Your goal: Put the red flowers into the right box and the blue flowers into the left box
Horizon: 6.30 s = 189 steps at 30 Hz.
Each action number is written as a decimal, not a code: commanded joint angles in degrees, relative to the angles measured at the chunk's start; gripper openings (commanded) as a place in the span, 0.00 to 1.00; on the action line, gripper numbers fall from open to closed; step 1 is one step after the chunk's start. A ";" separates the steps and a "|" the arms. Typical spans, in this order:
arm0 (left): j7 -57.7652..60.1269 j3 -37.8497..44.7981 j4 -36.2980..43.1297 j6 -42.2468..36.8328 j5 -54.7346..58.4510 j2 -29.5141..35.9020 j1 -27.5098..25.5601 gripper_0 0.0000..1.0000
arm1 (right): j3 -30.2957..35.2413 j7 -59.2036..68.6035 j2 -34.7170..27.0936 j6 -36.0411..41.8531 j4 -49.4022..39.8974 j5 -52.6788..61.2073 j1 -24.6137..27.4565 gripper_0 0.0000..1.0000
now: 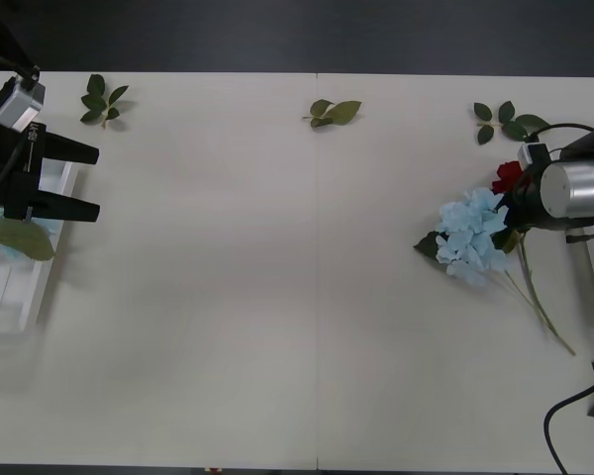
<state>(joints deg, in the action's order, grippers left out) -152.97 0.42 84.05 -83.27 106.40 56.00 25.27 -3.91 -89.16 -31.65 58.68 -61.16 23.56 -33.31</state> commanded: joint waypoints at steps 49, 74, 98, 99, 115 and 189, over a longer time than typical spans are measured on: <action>-2.03 0.63 0.59 0.13 -0.14 0.78 2.07 1.00 | 13.23 -28.62 -15.02 15.85 3.85 57.73 -1.67 1.00; -2.03 0.63 0.59 0.13 -0.14 0.78 2.07 1.00 | 12.26 -11.65 -17.57 23.67 3.77 40.07 -6.68 1.00; -2.03 0.63 0.59 0.13 -0.14 0.78 2.07 1.00 | -4.09 5.66 -15.54 15.06 2.27 24.34 -8.61 1.00; -2.03 0.63 0.59 0.13 -0.14 0.78 2.07 1.00 | -4.09 5.66 -15.10 14.62 2.80 24.07 -8.61 1.00; -2.03 0.63 0.59 0.13 -0.14 0.78 2.07 1.00 | -9.01 4.43 -12.82 10.75 4.29 21.88 -8.44 1.00; -2.03 0.63 0.59 0.13 -0.14 0.78 2.07 1.00 | -6.64 -16.05 -25.65 10.92 -2.82 33.30 -6.06 0.07</action>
<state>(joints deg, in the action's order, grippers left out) -152.97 0.43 84.05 -83.26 106.39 55.99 25.28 -10.91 -103.45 -54.72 69.65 -63.31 54.64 -39.45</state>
